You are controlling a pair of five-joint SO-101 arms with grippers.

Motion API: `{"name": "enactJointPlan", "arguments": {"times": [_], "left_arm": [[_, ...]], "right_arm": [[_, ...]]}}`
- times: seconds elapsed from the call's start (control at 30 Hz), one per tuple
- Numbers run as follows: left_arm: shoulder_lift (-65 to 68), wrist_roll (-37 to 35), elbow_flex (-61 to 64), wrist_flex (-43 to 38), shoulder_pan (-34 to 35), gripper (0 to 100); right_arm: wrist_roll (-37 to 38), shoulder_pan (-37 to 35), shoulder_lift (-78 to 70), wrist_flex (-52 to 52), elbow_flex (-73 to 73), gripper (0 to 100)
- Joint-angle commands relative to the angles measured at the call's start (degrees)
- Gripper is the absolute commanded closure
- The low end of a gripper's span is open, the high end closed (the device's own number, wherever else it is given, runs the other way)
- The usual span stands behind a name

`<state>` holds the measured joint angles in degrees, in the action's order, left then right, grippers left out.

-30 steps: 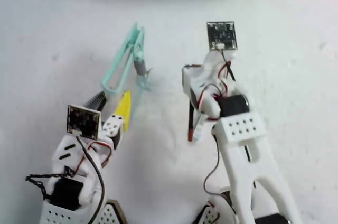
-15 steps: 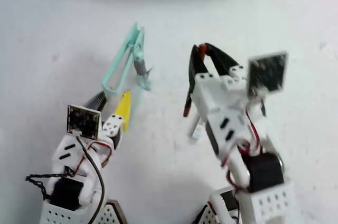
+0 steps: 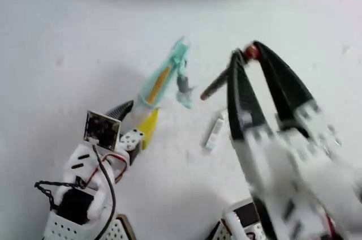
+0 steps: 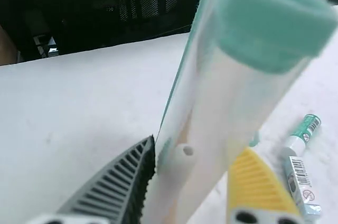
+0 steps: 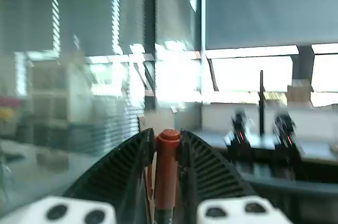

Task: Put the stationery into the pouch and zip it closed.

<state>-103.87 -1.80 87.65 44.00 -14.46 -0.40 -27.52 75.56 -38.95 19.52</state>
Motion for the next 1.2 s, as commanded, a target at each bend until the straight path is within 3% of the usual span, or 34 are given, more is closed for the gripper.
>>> {"name": "enactJointPlan", "arguments": {"times": [0.0,0.43,0.73,1.17], "left_arm": [[-0.6,0.8,-0.4,-0.1,-0.5,77],[-0.6,0.8,-0.4,-0.1,-0.4,77],[-0.6,0.8,-0.4,-0.2,-0.4,77],[-0.6,0.8,-0.4,-0.1,-0.4,77]], "right_arm": [[0.7,-3.8,-0.6,0.3,-4.0,98.1],[0.6,-5.1,-20.3,6.7,-4.2,98.1],[0.7,-11.0,-21.7,7.3,-6.8,98.1],[1.0,-10.3,-24.5,7.8,0.9,98.1]]}}
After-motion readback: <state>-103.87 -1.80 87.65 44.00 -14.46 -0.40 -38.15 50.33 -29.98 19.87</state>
